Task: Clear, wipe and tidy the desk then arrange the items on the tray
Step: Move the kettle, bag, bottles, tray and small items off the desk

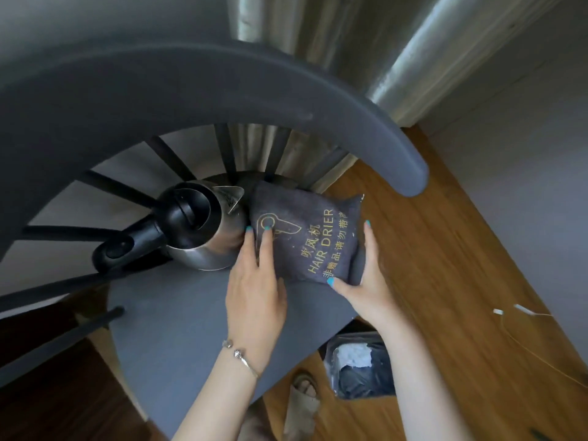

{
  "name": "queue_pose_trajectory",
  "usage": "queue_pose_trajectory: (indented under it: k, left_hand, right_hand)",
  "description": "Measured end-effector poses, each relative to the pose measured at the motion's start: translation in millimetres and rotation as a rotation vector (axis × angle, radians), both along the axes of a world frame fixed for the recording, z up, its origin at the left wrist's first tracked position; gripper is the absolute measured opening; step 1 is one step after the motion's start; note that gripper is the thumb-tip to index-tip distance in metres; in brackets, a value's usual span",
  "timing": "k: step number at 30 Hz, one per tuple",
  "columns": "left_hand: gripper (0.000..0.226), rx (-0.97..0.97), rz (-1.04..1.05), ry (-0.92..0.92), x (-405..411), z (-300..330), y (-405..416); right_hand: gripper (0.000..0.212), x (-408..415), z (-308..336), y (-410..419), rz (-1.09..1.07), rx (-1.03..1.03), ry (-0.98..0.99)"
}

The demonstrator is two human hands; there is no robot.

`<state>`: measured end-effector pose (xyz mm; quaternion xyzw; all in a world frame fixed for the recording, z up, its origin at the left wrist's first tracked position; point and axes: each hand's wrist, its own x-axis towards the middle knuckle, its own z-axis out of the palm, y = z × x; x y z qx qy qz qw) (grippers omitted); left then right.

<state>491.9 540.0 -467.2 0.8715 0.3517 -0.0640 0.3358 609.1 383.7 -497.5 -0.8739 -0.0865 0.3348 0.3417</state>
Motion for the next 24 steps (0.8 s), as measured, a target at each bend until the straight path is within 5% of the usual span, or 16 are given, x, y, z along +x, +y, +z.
queue_pose_trajectory:
  k: [5, 10, 14, 24]
  left_hand:
    - [0.085, -0.312, 0.06, 0.336, -29, 16, -1]
    - [0.054, -0.327, -0.291, 0.635, -29, 37, 25]
    - [0.051, -0.123, -0.239, 0.594, -38, 77, 28]
    - [0.055, -0.21, 0.057, 0.388, -98, 195, -34]
  right_hand:
    - [0.108, -29, 33, -9, 0.055, -0.234, 0.375]
    - [0.065, -26, 71, 7, 0.255, -0.362, 0.491]
    - [0.063, -23, 117, 12, 0.34, -0.381, 0.325]
    - [0.069, -54, 248, -20, 0.635, -0.293, 0.125]
